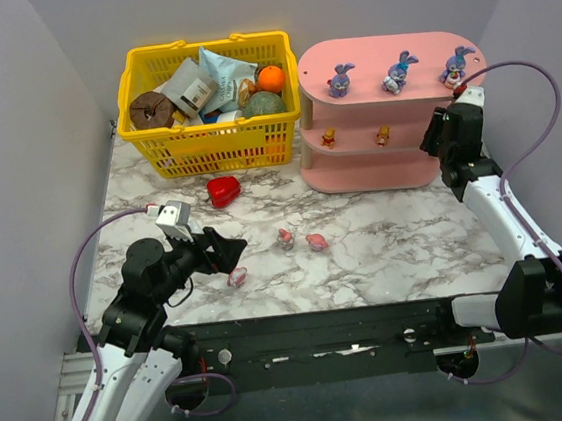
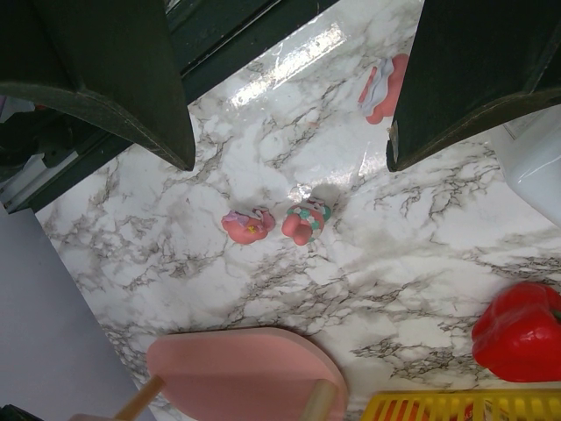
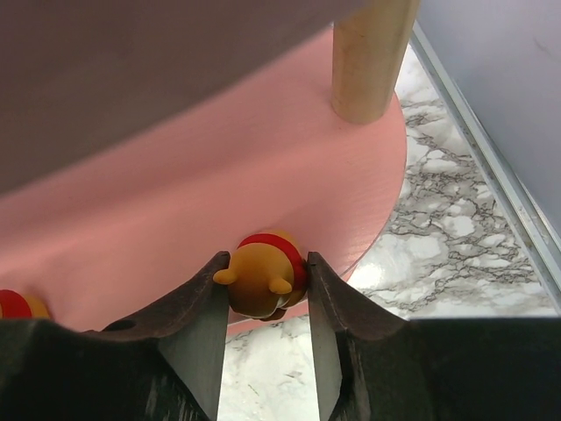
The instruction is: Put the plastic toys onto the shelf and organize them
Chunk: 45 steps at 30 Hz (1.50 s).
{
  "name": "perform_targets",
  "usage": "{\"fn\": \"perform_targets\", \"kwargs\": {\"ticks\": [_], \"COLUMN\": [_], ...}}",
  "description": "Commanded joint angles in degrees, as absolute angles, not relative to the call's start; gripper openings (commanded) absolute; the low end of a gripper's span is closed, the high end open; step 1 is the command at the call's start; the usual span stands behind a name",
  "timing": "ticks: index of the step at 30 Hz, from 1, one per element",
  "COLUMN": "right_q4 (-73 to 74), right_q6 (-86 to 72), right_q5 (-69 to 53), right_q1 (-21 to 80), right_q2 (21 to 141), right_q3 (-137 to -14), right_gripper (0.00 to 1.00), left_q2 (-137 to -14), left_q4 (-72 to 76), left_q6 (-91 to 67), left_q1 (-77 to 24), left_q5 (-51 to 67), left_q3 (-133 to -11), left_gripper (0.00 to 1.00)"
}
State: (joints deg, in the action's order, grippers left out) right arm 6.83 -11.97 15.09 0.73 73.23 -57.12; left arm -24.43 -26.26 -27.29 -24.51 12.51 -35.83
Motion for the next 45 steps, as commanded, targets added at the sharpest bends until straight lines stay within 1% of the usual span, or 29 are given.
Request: {"fn": "perform_targets", "kwargs": {"ticks": [1,12,20,32,45], "right_q4": [11.95,17.84,18.63,19.60,19.34], "right_q6": [-12.22,-13.18,-12.92,-12.30,-11.78], "right_q5": [13.45,11.60,12.31,13.01,13.45], "right_q1": [0.26,0.26,0.26,0.26,0.26], "right_q2": [75.58,75.76,76.90,78.13,77.87], "right_q3": [-58.44,-60.91,-61.00,-61.17,-61.08], "right_gripper": [0.45,0.45,0.45,0.49,0.49], "left_q2": [-24.43,-24.17,-24.08,-24.08,-24.08], "left_q4": [-26.45,-26.46,-26.45,-26.54,-26.54], "left_q6": [-27.25,-27.25,-27.33,-27.33,-27.33], "left_q1": [-24.70,-24.70,-24.70,-24.70,-24.78], "left_q5": [12.83,12.74,12.66,12.57,12.57], "left_q3": [-35.42,-35.42,-35.42,-35.42,-35.42], "left_gripper": [0.99,0.99,0.99,0.99,0.99]}}
